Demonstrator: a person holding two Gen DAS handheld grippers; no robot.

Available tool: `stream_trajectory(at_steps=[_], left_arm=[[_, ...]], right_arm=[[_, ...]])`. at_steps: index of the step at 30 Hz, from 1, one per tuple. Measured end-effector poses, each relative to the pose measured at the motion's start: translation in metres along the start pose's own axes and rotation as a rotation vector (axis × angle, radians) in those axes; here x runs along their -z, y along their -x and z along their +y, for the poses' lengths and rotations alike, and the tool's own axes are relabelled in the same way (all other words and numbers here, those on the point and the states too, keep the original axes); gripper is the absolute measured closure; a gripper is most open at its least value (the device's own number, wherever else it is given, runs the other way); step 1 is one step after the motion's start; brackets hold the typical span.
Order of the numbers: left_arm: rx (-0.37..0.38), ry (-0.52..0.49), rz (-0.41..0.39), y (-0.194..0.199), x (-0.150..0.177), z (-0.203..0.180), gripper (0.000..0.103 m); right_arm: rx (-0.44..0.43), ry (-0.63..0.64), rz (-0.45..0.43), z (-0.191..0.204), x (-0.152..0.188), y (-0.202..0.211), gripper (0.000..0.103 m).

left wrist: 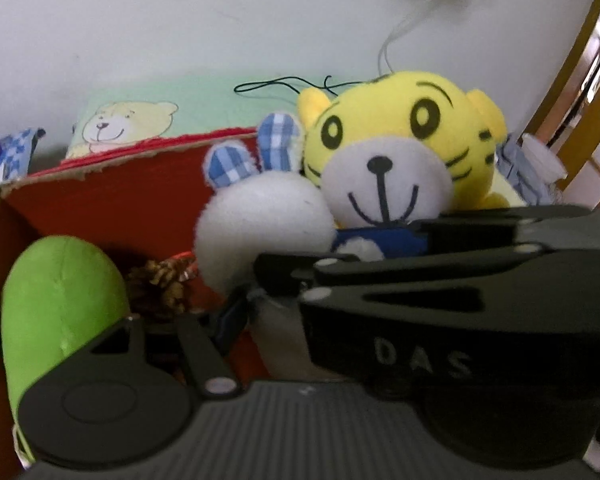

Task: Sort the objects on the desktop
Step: 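Lower the bunny plush into the red box and open the right tool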

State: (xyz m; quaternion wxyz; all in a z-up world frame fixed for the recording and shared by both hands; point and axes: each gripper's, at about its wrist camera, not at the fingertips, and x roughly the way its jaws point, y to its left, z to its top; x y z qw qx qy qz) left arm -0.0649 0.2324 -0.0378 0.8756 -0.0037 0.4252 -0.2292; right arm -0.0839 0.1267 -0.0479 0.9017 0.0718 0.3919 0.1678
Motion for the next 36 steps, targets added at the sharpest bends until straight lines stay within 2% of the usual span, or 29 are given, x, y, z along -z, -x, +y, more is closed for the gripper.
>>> stream_trajectory(at_steps=[3, 5, 9, 11, 16, 26, 31, 36], left_arm=[[-0.011, -0.012, 0.007, 0.000, 0.000, -0.002, 0.034], [-0.008, 0.000, 0.017, 0.000, 0.000, -0.001, 0.034], [-0.017, 0.011, 0.031, -0.001, 0.000, 0.001, 0.034], [-0.029, 0.009, 0.036, 0.000, 0.000, 0.001, 0.034], [-0.058, 0.002, 0.047, 0.002, 0.000, -0.002, 0.034], [-0.087, -0.004, 0.047, 0.007, 0.000, -0.007, 0.033], [-0.106, -0.002, 0.035, 0.013, 0.000, -0.010, 0.027], [-0.132, 0.013, 0.047, 0.017, 0.000, -0.010, 0.027]], right_arm=[[0.005, 0.013, -0.027, 0.008, 0.001, 0.009, 0.050], [0.028, 0.024, -0.048, 0.011, 0.002, 0.015, 0.048], [0.019, 0.008, -0.052, 0.010, 0.002, 0.017, 0.052], [0.041, 0.002, -0.047, 0.009, 0.002, 0.015, 0.058], [0.051, -0.064, -0.033, -0.002, 0.004, 0.012, 0.063], [0.055, -0.107, -0.035, -0.005, 0.010, 0.018, 0.063], [0.039, -0.126, -0.048, -0.006, 0.012, 0.028, 0.060], [0.042, -0.139, -0.065, -0.006, 0.016, 0.037, 0.060]])
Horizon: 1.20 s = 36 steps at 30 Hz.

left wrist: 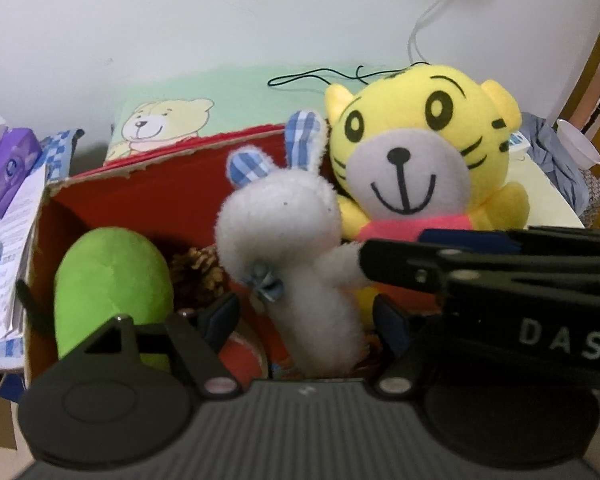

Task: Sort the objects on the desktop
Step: 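Lower the bunny plush into the red box and open the right tool, then move the right tool out of the box to the pink teddy bear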

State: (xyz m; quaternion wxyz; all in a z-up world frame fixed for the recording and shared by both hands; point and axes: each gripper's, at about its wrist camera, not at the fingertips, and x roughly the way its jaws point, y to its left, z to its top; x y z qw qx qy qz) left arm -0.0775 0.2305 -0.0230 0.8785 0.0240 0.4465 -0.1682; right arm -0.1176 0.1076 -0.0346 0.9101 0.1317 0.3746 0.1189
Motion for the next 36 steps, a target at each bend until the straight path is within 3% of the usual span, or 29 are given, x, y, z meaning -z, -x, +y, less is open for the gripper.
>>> stream_trajectory(at_steps=[19, 36], left_arm=[[-0.175, -0.063, 0.001, 0.024, 0.009, -0.022, 0.024], [-0.221, -0.078, -0.015, 0.037, 0.009, -0.046, 0.020]], right_arm=[[-0.028, -0.081, -0.031, -0.015, 0.016, 0.021, 0.060], [-0.052, -0.105, -0.087, -0.032, 0.022, 0.049, 0.060]])
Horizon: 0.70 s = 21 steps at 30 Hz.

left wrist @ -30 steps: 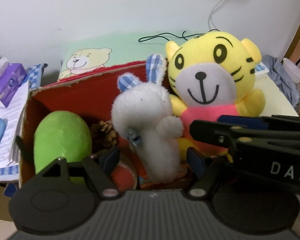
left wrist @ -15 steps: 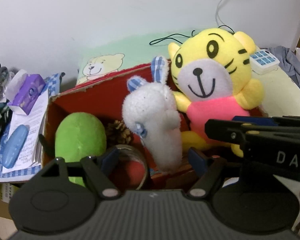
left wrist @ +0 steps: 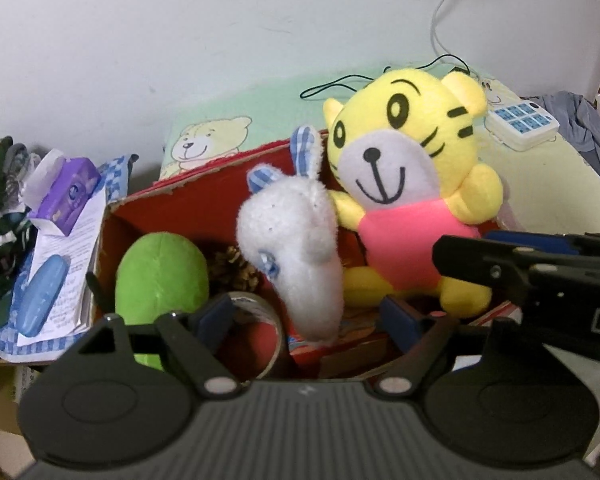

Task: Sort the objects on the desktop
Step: 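Move the right tool out of the box to the pink teddy bear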

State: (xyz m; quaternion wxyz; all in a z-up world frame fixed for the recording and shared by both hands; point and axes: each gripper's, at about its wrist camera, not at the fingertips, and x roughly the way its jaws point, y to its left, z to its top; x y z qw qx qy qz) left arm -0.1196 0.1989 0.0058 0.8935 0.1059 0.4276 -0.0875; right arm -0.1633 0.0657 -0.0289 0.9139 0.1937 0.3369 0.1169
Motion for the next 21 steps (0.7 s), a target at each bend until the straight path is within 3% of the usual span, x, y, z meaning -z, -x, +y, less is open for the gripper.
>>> stream_trajectory(at_steps=[21], left_arm=[[-0.175, 0.181, 0.021, 0.017, -0.009, -0.036, 0.020]], right_arm=[[-0.218, 0.089, 0.079, -0.042, -0.029, 0.012, 0.059]])
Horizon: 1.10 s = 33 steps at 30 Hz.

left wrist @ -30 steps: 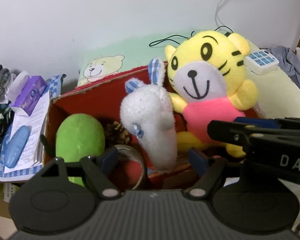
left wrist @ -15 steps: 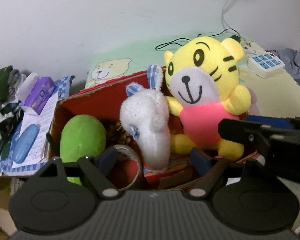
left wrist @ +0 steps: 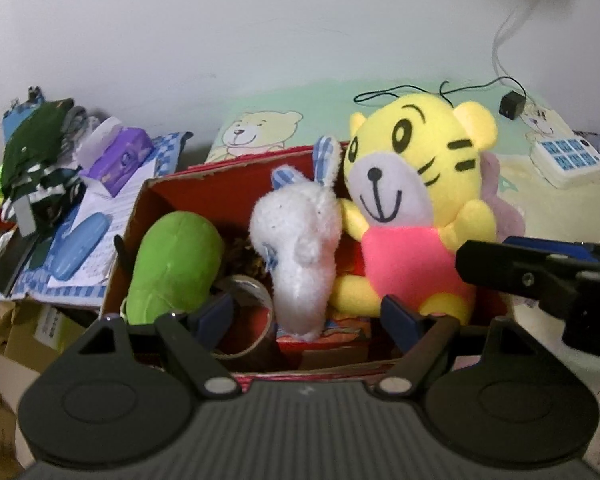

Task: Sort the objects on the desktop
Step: 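Move the right tool out of the box to the pink teddy bear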

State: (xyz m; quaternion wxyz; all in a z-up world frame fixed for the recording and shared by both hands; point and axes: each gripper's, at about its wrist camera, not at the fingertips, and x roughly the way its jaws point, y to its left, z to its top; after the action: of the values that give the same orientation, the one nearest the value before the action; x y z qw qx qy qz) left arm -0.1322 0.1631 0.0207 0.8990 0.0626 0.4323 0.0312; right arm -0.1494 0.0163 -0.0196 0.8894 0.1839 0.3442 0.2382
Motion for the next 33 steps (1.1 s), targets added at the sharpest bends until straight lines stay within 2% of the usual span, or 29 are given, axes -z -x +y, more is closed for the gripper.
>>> stream_trajectory(at_steps=[7, 12, 18, 22, 26, 33], left_arm=[[-0.029, 0.060, -0.012, 0.014, 0.002, -0.020, 0.020], [-0.005, 0.070, -0.041, 0.029, 0.012, -0.035, 0.021], [0.115, 0.060, -0.093, 0.046, 0.023, -0.056, 0.023], [0.219, 0.013, -0.138, 0.053, 0.025, -0.080, 0.023], [0.317, -0.024, -0.146, 0.047, 0.024, -0.104, 0.023], [0.368, -0.021, -0.100, 0.014, 0.026, -0.131, 0.024]], right_arm=[[-0.060, 0.024, 0.030, -0.026, -0.008, 0.012, 0.059], [-0.079, 0.024, 0.049, -0.050, -0.010, 0.020, 0.059], [-0.049, -0.017, 0.073, -0.089, -0.007, 0.027, 0.059], [-0.004, -0.044, 0.079, -0.111, -0.005, 0.030, 0.059], [0.028, -0.072, 0.082, -0.134, -0.007, 0.030, 0.058], [-0.007, -0.008, 0.115, -0.151, -0.022, 0.015, 0.058]])
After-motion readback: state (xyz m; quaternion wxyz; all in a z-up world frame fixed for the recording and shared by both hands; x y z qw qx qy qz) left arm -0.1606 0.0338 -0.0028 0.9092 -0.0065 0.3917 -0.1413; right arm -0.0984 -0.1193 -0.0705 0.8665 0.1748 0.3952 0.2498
